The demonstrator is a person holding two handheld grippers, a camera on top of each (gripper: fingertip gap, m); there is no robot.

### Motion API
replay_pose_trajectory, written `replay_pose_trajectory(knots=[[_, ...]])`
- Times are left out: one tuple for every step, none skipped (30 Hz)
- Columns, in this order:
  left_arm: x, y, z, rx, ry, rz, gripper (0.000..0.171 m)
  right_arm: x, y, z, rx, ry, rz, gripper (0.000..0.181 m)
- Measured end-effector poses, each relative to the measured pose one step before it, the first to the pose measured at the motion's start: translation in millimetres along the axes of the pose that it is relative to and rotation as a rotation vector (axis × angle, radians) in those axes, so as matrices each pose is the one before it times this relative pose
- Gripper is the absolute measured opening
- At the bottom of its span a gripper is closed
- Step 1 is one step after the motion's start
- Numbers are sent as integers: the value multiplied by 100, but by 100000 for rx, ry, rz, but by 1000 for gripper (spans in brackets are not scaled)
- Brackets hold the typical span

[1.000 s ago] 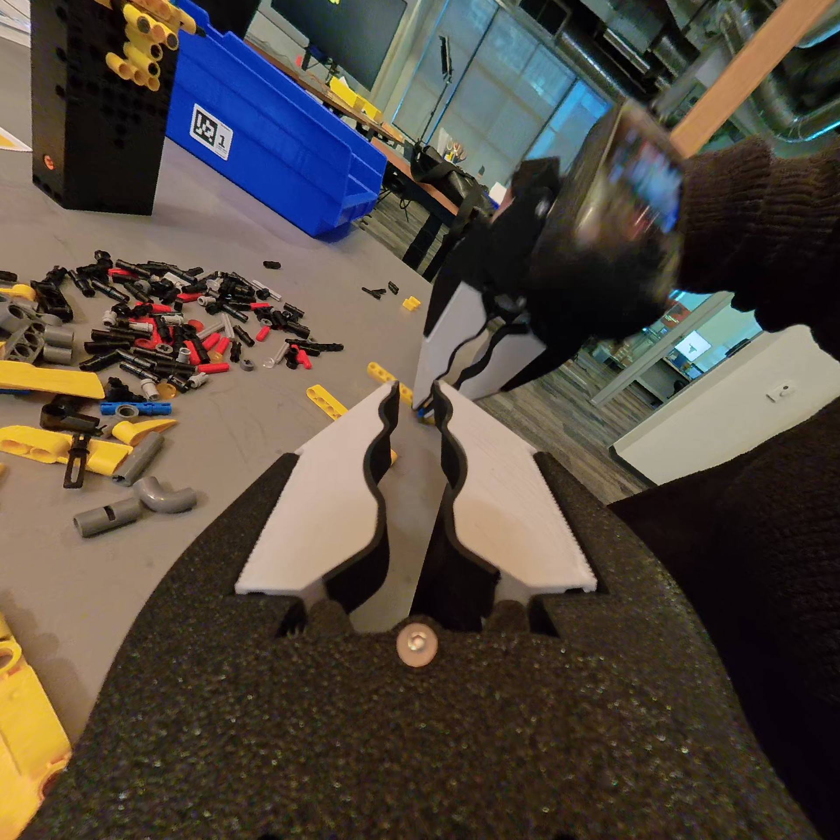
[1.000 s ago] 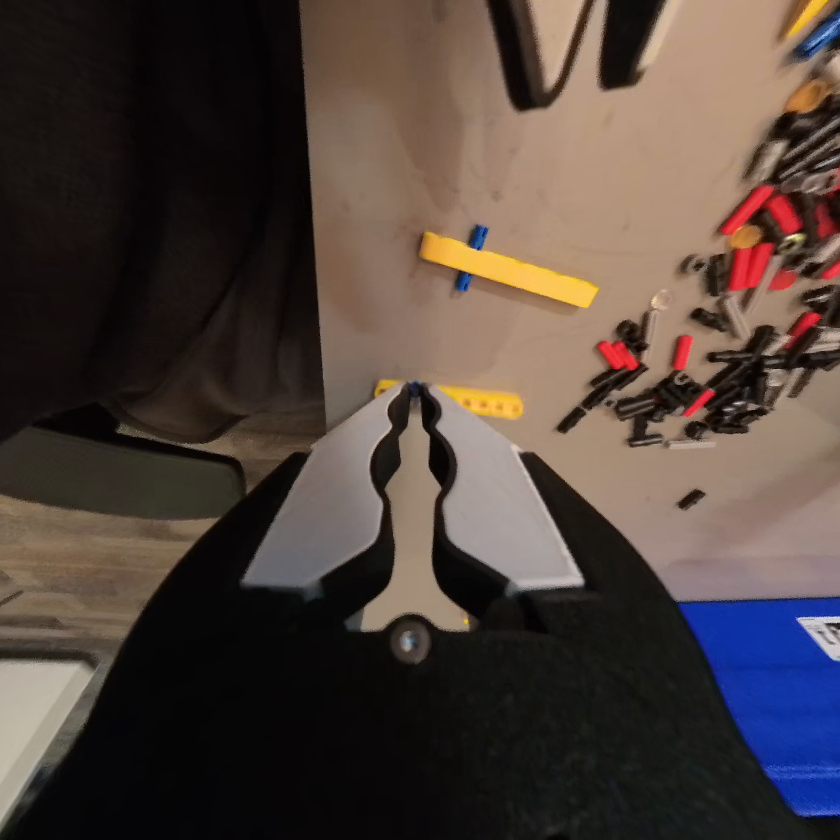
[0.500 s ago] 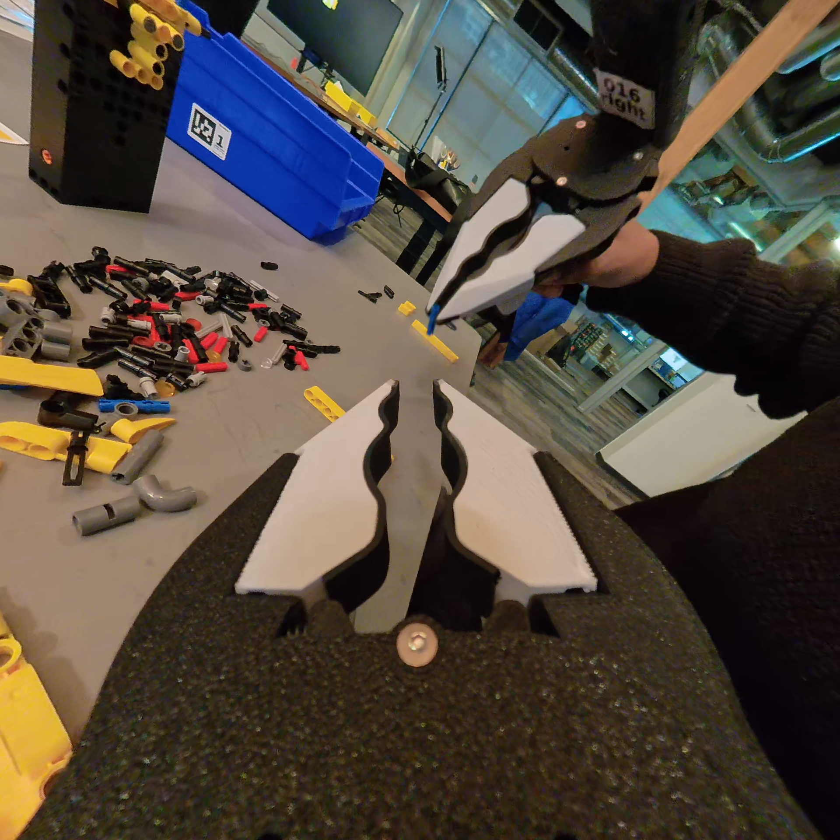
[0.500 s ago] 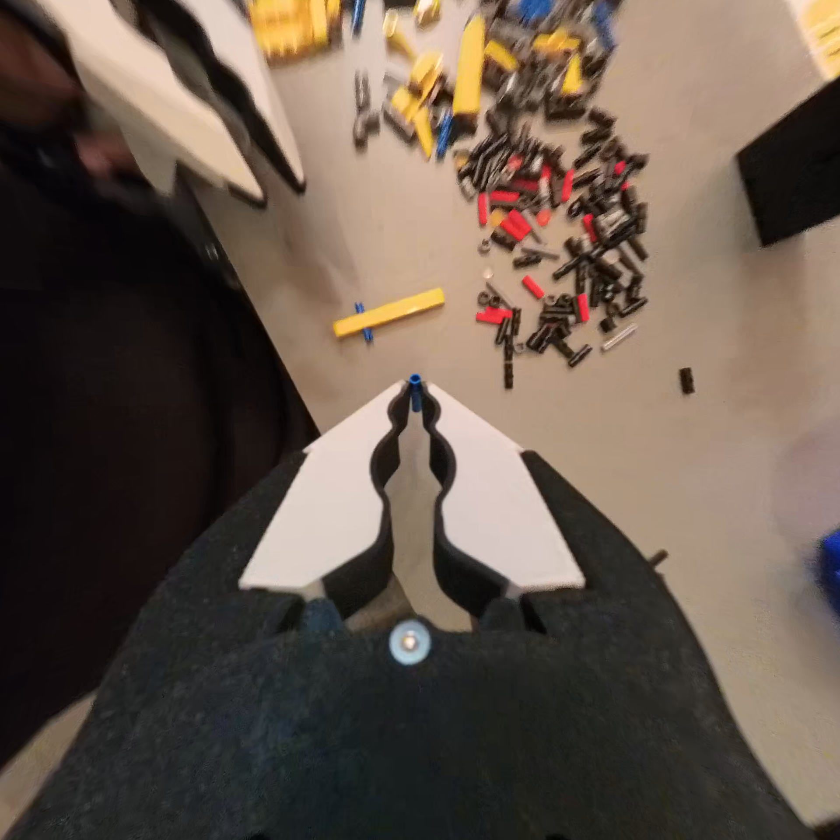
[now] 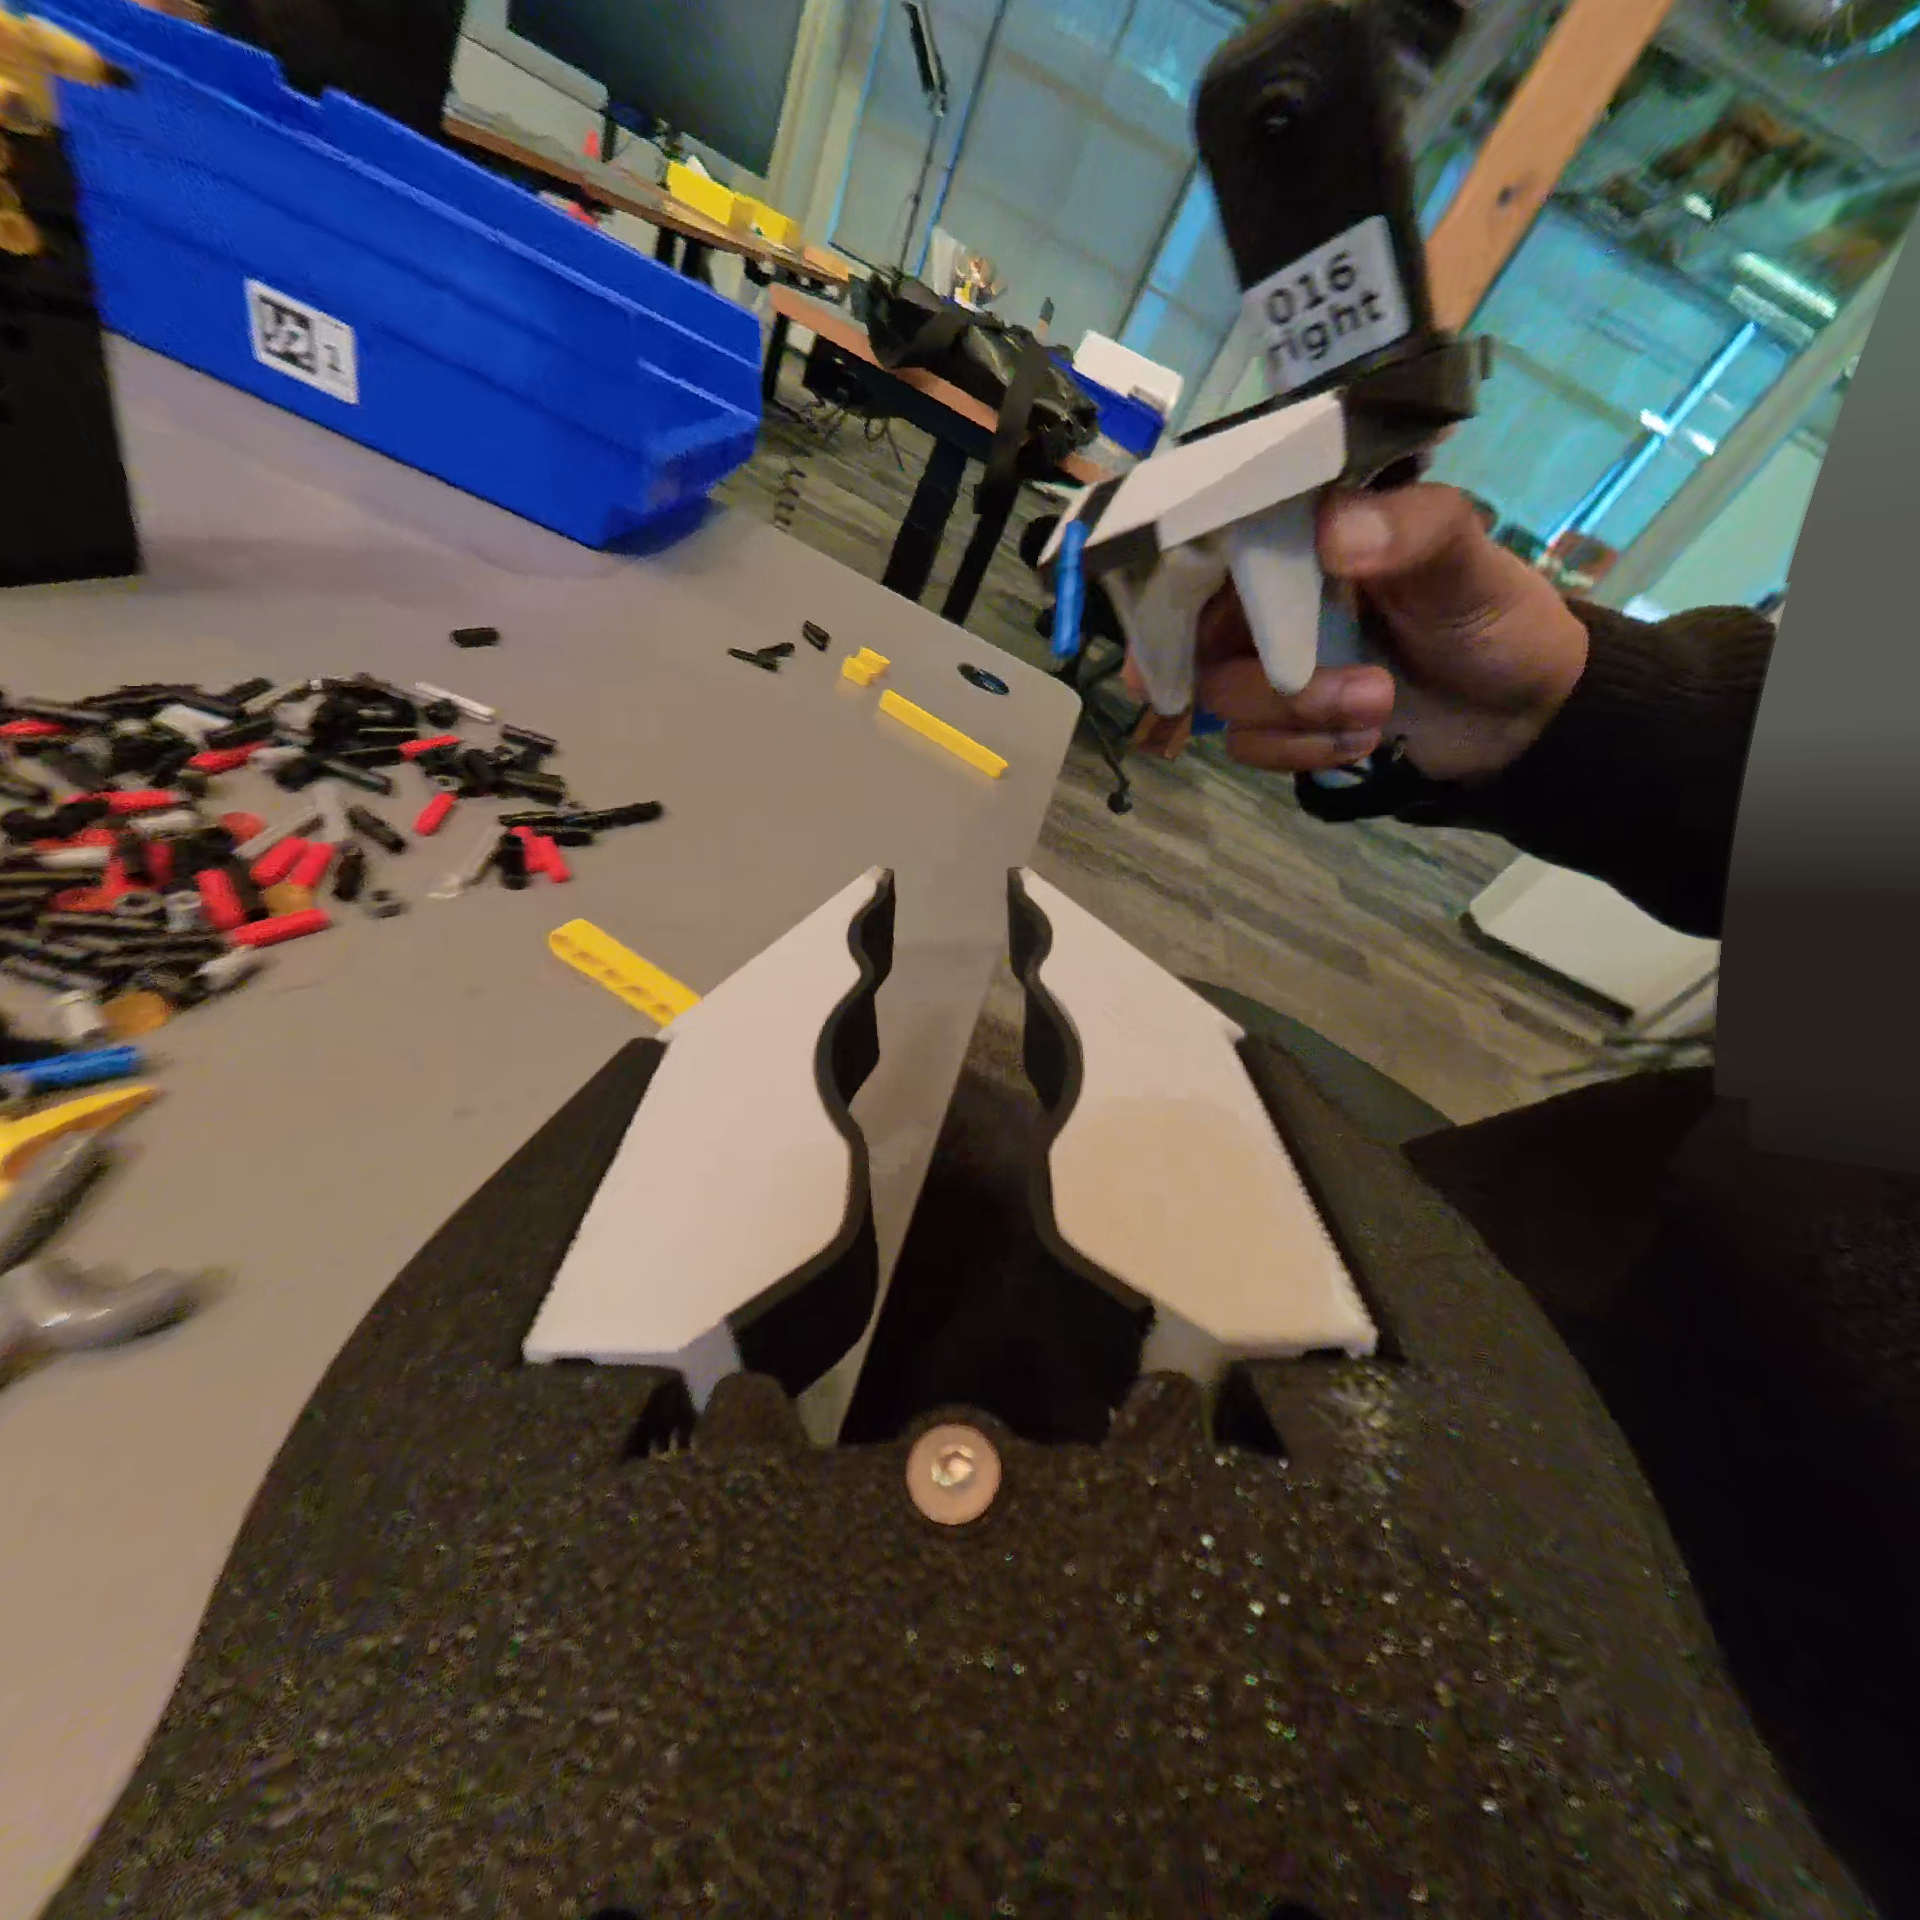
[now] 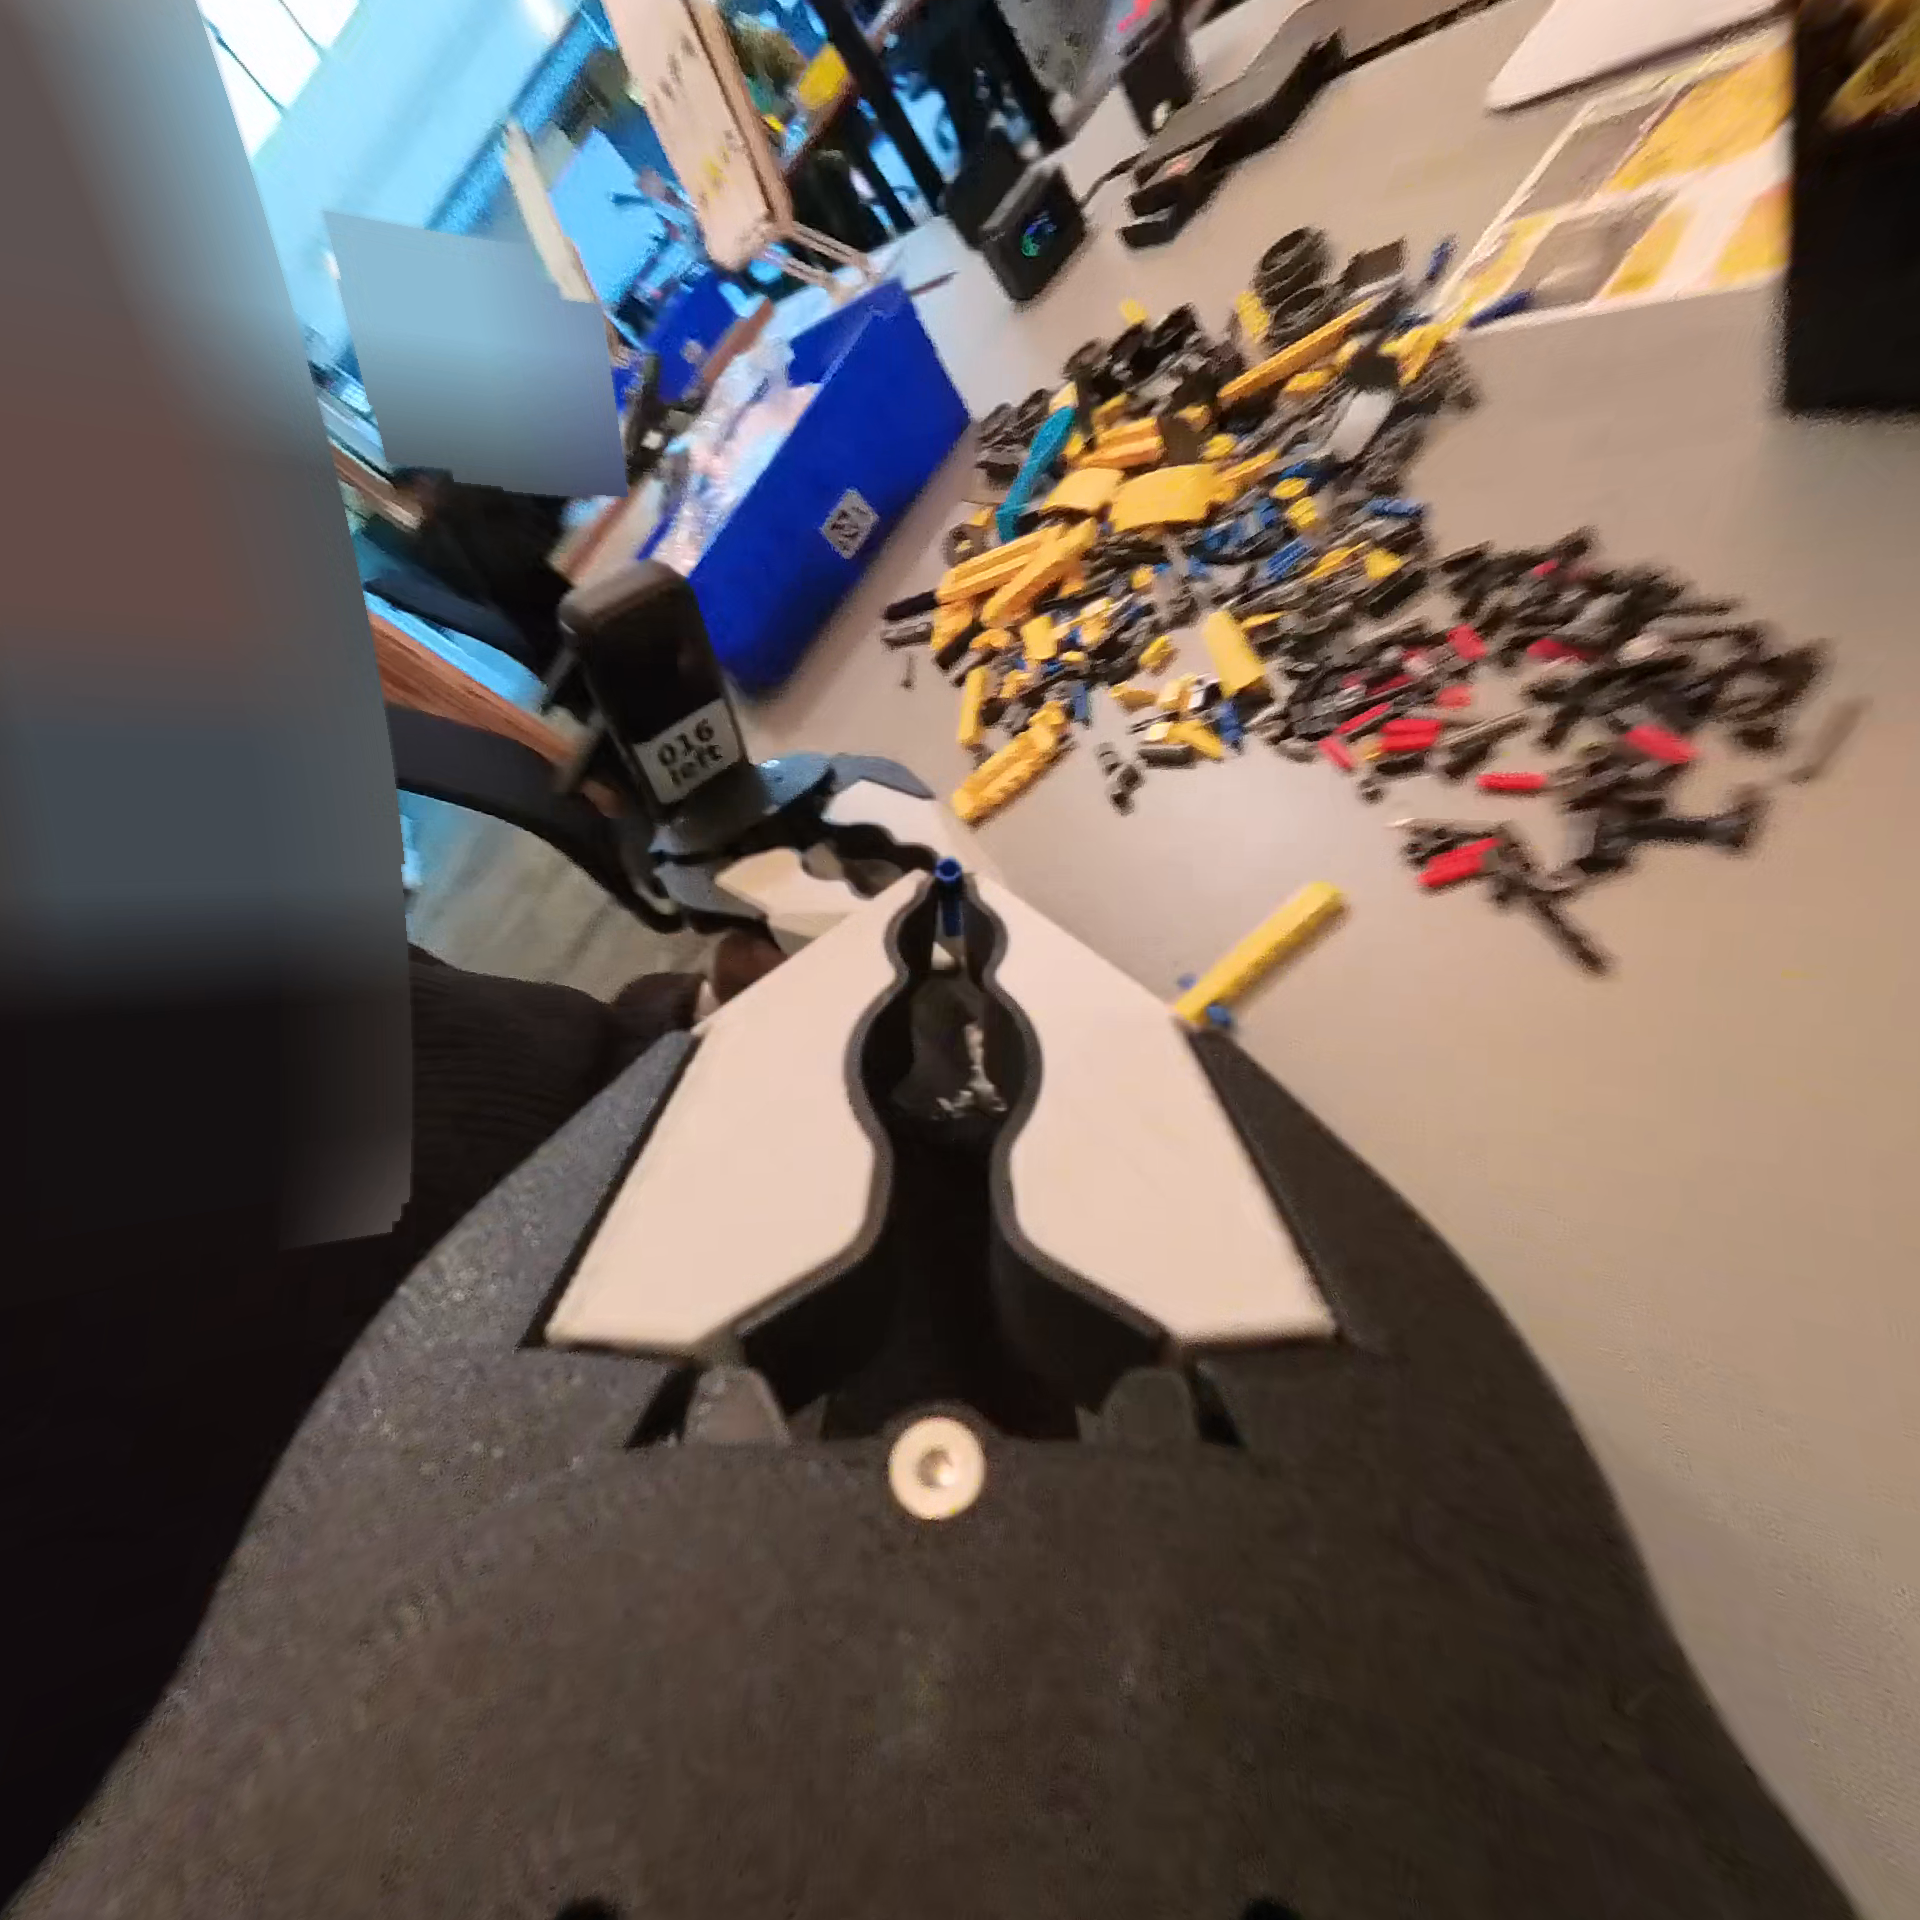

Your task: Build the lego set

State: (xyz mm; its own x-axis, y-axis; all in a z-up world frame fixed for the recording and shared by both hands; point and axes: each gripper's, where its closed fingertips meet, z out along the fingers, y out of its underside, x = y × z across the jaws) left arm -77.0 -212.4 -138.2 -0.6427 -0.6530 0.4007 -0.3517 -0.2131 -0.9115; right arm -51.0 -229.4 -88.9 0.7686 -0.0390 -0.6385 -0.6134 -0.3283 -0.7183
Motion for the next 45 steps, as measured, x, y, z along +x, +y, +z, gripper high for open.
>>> replay_pose_trajectory(knots=[[588,175,404,-828,254,2376,23,-190,694,637,-55,-2885,2388,4],[473,31,275,-296,-117,2478,24,-53,605,549,-386,-1806,1489,4],[289,-68,149,185,-825,2139,25,-78,478,443,-360,-1643,1108,4],[174,-96,64,329,-751,1496,25,-160,304,354,-132,-1866,1168,4],[122,-110,5,402,-455,806,25,-126,217,286,-175,-1317,1013,4],[-34,-167,-56,920,-944,85,25,-61,247,232,-734,-591,500,4],[-198,-223,-96,1347,-1608,-439,25,-2,315,209,-1332,55,-119,4],[-124,-211,-122,1413,-904,-561,25,30,300,166,-1415,543,-526,4],[-62,-130,-126,900,-254,-428,23,67,265,137,-1300,833,-518,4],[-81,47,-82,-118,-222,-2,20,36,228,94,-1109,694,-206,5],[212,192,-49,-995,1858,732,15,55,157,71,-803,690,301,5],[206,168,-72,-802,1464,1393,6,120,151,61,-776,876,836,5],[46,121,-37,-428,-158,1804,5,75,110,64,-636,462,1145,5],[146,177,-18,-1016,398,2107,4,22,131,33,-862,-24,932,5],[72,182,-7,-1175,53,2008,4,56,191,-31,-1377,34,460,5],[-82,79,-15,-579,-875,1294,4,124,133,-133,-1182,609,-257,6],[-160,-29,-69,309,-844,250,4,348,-33,-340,-449,2091,-1258,6],[-89,-75,-88,502,287,-1055,4,712,-232,-612,156,4304,-2107,10],[-140,-57,-97,420,479,-1745,4,1173,-363,-887,272,6593,-2975,18],[-190,-73,-108,563,247,-1628,4,1870,-285,-1152,-603,9970,-4321,25],[-217,-79,-109,666,-86,-1229,4,2973,83,-1354,-2821,15469,-5495,29],[-204,-56,-86,400,-196,-956,4,3922,618,-1361,-5254,20006,-5733,31],[-181,-11,-44,95,-194,-777,4,4158,1093,-1054,-6502,20259,-5648,31],[-127,20,-30,-7,-126,-541,4,3734,1361,-572,-6305,17643,-5090,34],[-94,8,-10,88,-90,-307,4,2870,1395,-108,-5045,13014,-2962,34],[-46,22,18,8,-39,-161,4,1647,1228,245,-3672,6333,-148,35],[-32,60,40,-195,37,-145,4,401,993,406,-2620,-601,2740,35],[1,80,67,-310,137,-109,4,-369,735,455,-1899,-4704,4873,37],[6,102,69,-303,154,-54,4,-623,497,468,-1094,-5496,4891,40],[6,97,60,-318,97,-29,4,-648,151,350,496,-4932,3560,40],[-2,78,58,-323,11,6,4,-441,-134,157,1541,-2857,2347,32],[-8,56,51,-220,-35,31,4,-152,-145,114,610,103,804,28],[-15,47,26,-171,8,13,4,-317,-175,92,152,520,-1145,21],[-14,39,24,-186,-29,-27,4,-870,-250,149,411,-1350,-1601,8],[-14,52,21,-243,65,-84,4,-1217,-359,222,765,-2041,-1254,8],[0,60,23,-235,154,-144,4,-1382,-417,265,701,-1875,-1854,7],[-11,56,30,-225,86,-213,4,-1476,-453,295,488,-1631,-2645,7],[-4,47,13,-166,14,-144,4,-1558,-498,336,607,-1584,-2399,7],[12,9,8,-79,-94,77,4,-1623,-522,350,823,-1777,-1849,7],[12,13,-17,-111,-149,291,4,-1536,-505,359,979,-1479,-1251,8],[-8,24,-17,-209,-206,368,4,-1225,-427,322,791,-270,-815,8],[-12,20,-15,-184,-235,368,4,-787,-322,241,428,1254,-616,8],[-13,20,-25,-49,-201,254,4,-423,-224,162,195,2192,-81,8],[-15,9,-25,27,-69,19,4,-309,-136,85,-25,1598,349,8],[-31,14,-22,33,34,-206,4,-439,-108,13,46,-345,387,10]])
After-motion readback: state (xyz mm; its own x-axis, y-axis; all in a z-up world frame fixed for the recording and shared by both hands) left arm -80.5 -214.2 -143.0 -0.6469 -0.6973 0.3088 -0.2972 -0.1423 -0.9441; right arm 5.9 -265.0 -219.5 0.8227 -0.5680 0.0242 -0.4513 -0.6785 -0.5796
